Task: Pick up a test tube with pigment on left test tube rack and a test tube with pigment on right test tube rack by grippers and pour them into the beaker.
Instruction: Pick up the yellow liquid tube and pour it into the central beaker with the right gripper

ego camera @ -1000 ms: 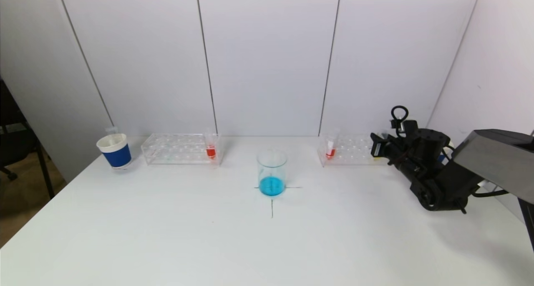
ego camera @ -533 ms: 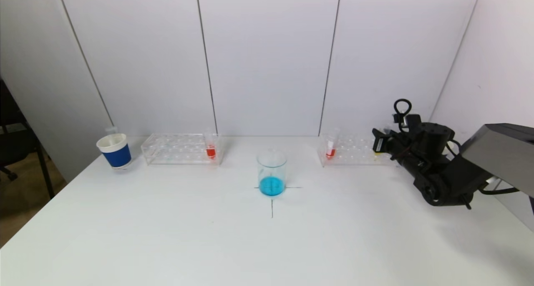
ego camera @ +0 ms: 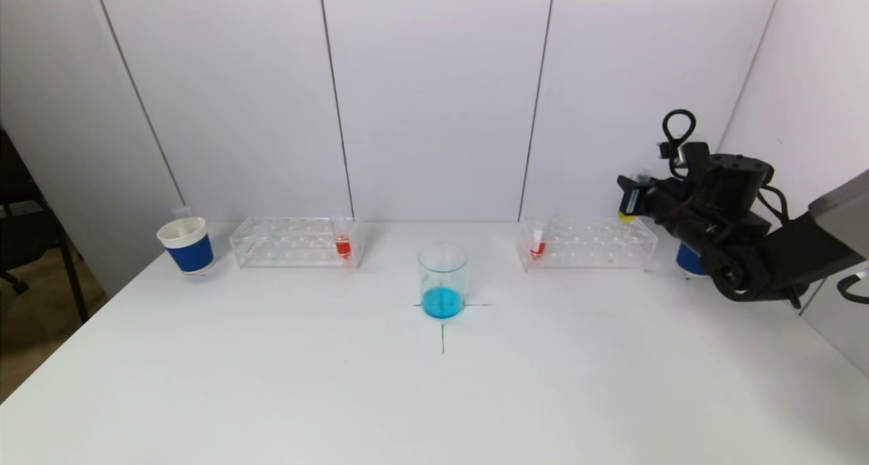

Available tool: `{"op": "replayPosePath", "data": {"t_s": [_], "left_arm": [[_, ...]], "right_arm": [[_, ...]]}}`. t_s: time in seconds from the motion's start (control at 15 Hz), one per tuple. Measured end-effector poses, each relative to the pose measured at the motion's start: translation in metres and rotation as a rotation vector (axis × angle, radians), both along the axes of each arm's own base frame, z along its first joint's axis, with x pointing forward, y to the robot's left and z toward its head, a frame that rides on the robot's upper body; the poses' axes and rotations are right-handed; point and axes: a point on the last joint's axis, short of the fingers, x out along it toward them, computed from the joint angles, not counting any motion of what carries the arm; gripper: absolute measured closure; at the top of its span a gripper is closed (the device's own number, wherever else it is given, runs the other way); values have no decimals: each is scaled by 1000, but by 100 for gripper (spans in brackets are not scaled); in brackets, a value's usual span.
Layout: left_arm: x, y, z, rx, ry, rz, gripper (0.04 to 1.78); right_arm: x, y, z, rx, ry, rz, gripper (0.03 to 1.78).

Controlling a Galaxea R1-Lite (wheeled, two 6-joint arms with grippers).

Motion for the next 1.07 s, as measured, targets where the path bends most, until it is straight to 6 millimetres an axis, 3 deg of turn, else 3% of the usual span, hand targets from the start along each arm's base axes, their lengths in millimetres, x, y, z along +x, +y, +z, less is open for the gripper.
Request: {"op": "replayPosePath", "data": {"t_s": [0.33, 0.53, 0.8, 1.07], "left_arm": [[0, 0, 0, 0, 0, 0, 6], [0, 0, 0, 1, 0, 0, 6], [0, 0, 0, 1, 0, 0, 6], [0, 0, 0, 1, 0, 0, 6]], "right_arm": [[-1, 10, 58, -7, -24, 22, 130], [-1, 26, 86, -80, -35, 72, 130], [-4, 74, 113, -182, -120, 192, 130], [-16, 132, 124, -284, -182, 378, 130]]}}
